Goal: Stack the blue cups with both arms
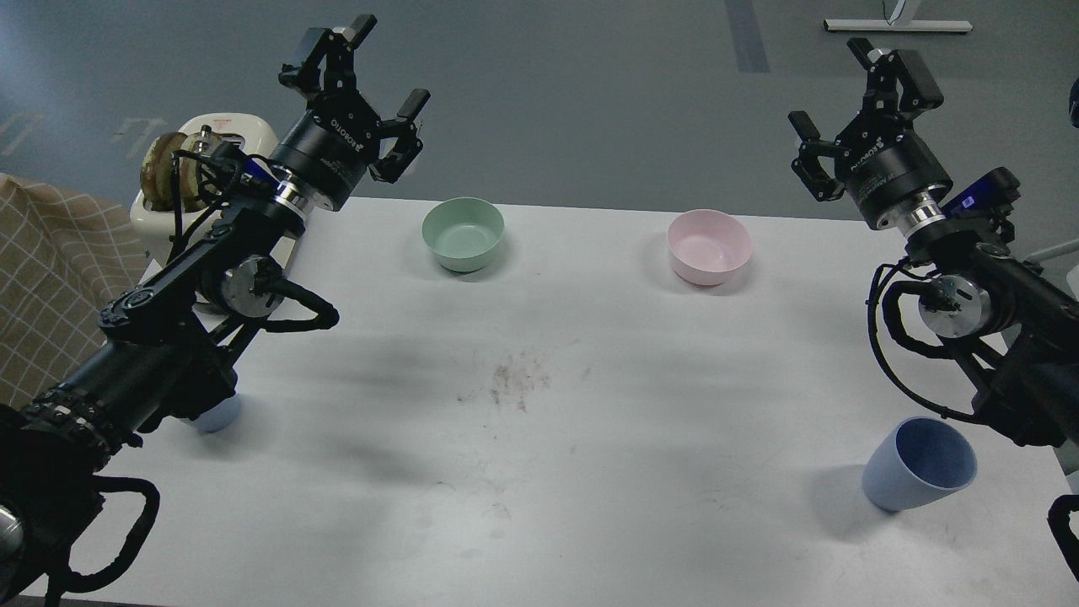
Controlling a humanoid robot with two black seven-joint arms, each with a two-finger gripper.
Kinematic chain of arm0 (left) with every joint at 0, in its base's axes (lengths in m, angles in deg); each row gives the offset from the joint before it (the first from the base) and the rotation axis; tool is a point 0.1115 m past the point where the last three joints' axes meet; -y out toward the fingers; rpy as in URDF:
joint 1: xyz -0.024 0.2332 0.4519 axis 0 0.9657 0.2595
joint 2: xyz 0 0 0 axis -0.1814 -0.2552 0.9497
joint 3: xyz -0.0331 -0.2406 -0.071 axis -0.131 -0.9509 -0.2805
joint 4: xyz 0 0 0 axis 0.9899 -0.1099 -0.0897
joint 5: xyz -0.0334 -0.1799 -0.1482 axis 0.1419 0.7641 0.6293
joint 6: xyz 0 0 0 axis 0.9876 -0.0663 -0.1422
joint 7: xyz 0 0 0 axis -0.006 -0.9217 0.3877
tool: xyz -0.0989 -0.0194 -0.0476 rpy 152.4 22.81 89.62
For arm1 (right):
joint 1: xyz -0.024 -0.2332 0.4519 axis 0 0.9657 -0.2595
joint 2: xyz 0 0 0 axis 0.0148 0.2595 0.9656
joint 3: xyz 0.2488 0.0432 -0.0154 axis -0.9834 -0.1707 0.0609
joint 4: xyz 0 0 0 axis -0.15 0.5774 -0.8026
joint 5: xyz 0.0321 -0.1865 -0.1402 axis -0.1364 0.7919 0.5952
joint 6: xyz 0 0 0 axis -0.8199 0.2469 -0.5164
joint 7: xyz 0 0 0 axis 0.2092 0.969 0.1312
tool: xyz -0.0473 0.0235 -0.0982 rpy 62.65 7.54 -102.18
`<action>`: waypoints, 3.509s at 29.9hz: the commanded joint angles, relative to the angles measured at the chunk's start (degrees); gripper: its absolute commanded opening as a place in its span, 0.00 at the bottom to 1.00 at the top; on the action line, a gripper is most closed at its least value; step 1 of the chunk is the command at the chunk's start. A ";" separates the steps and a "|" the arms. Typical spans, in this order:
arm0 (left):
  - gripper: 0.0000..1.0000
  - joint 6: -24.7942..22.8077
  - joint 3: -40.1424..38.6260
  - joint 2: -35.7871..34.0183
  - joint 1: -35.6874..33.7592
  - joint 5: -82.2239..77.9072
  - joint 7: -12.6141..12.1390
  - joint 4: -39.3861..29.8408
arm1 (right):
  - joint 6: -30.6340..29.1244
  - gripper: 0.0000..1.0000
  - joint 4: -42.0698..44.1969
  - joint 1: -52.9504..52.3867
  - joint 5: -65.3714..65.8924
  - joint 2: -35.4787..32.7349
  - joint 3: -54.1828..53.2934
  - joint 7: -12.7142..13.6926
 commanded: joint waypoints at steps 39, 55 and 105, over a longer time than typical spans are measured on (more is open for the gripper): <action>0.98 0.78 -2.35 0.09 1.31 -0.24 -1.21 -2.85 | -3.24 1.00 -2.00 0.29 0.08 -0.66 -0.02 0.00; 0.98 1.65 -1.47 -8.68 1.31 -4.19 -1.21 -10.93 | -3.24 1.00 -2.09 0.47 0.17 -1.63 -0.02 0.00; 0.98 26.44 28.24 -58.98 19.41 -60.80 2.18 -28.52 | -2.89 1.00 -3.76 2.31 0.34 -2.33 -0.02 0.00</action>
